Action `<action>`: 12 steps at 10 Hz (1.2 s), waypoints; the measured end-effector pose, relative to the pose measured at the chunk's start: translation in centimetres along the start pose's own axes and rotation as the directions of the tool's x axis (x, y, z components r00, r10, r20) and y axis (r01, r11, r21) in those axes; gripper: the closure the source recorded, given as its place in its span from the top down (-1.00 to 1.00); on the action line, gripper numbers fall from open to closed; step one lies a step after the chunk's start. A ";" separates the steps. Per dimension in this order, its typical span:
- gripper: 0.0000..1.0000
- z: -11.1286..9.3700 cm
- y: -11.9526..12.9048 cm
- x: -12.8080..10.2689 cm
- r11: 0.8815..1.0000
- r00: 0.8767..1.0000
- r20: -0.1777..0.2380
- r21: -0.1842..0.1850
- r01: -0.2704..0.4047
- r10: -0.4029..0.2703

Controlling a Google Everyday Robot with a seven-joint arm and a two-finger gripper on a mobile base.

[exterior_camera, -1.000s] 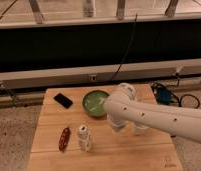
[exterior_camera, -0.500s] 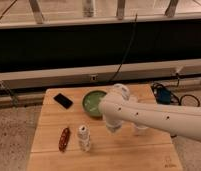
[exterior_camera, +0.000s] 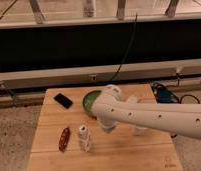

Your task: Knock the bottle over

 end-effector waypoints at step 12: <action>-0.92 -0.4 -3.0 -10.3 0.980 0.980 -0.004 0.007 0.200 -0.200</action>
